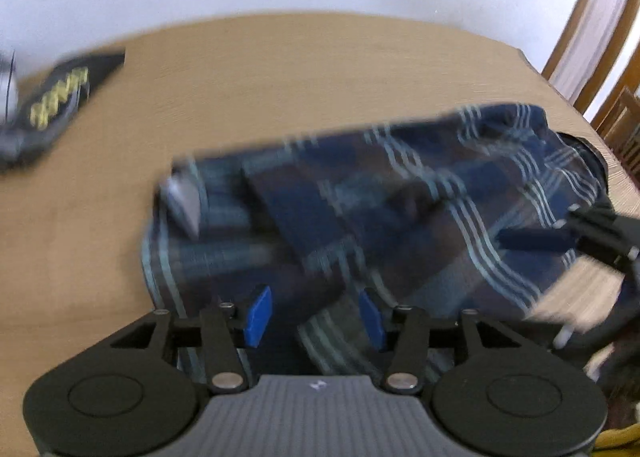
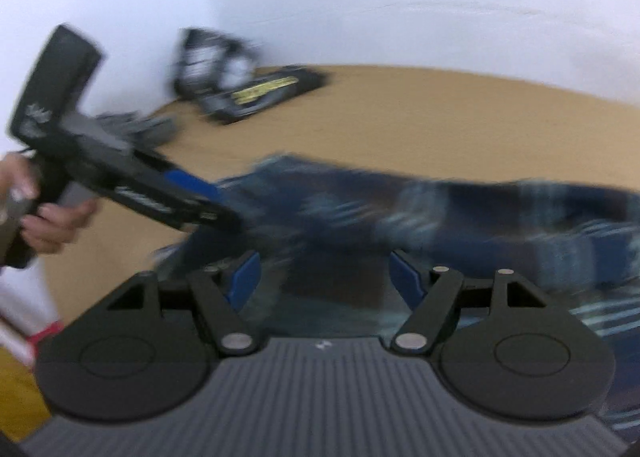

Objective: Fold clothes

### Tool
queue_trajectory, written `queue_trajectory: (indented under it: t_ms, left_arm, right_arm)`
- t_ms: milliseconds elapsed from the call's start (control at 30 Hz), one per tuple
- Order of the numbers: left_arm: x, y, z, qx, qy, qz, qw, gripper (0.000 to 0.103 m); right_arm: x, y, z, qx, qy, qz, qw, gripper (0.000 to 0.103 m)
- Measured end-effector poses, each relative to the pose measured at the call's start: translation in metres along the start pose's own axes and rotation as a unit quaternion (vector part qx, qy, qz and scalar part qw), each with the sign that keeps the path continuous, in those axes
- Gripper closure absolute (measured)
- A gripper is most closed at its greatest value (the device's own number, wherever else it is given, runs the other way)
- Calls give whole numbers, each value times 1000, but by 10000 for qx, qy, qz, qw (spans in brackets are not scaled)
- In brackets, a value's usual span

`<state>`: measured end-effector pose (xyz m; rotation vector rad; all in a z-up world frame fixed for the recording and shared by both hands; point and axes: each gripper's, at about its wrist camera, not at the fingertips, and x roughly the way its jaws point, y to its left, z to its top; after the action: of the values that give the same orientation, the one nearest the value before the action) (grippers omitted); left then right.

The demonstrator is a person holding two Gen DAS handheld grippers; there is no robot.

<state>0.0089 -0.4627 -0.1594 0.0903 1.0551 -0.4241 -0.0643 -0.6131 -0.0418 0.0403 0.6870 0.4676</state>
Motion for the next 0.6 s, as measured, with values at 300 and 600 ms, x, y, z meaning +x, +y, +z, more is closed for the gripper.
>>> queue_trajectory:
  t_ms: [300, 600]
  left_arm:
    - [32, 11, -19, -335, 569, -427, 9969, 47]
    - [-3, 23, 10, 351, 31, -1192, 9922, 96]
  right_arm:
    - [37, 68, -35, -636, 744, -65, 9952, 30]
    - [38, 93, -26, 74, 420, -832, 9956, 78]
